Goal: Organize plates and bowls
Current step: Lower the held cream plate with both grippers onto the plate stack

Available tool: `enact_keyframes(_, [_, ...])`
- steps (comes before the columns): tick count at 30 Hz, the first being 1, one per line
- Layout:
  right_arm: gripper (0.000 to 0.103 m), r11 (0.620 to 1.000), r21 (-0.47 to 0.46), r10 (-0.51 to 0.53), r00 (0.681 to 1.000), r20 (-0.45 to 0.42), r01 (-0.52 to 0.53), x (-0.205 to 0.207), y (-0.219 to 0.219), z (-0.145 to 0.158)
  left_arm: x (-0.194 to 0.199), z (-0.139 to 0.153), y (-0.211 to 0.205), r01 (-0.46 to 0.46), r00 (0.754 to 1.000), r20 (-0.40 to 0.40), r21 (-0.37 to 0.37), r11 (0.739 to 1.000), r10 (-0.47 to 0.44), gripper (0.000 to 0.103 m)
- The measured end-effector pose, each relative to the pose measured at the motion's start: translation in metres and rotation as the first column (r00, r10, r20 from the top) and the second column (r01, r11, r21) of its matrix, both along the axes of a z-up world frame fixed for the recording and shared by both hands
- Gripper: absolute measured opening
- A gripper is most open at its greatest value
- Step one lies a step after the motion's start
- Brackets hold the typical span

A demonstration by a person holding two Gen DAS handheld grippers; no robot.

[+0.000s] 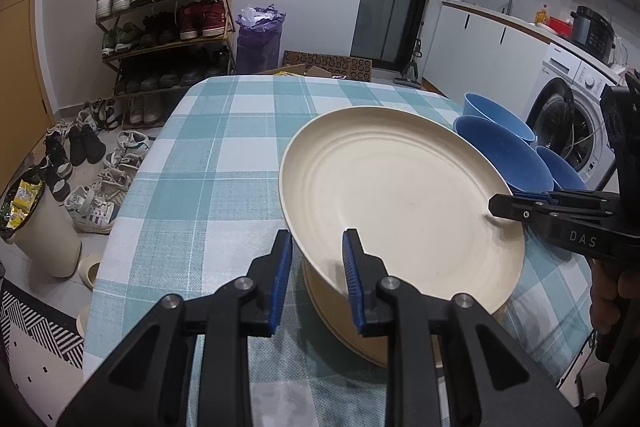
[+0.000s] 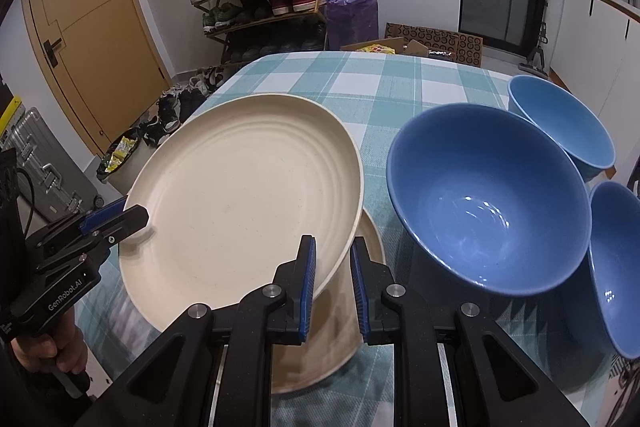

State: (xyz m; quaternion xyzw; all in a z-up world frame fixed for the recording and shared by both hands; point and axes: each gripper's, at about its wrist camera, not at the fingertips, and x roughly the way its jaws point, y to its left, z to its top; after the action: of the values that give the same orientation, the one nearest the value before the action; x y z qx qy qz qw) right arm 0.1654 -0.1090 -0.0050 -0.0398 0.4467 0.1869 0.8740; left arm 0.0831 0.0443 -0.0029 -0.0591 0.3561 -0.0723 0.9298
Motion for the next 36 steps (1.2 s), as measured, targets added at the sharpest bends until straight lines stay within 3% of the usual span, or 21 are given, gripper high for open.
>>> enact_keyframes(36, [0.018, 0.994, -0.112, -0.016, 0.999, -0.043, 0.011, -0.028, -0.009, -0.03, 0.001, -0.026, -0.027, 0.068, 0.995, -0.083, 0.114, 0.991, -0.059, 0.024])
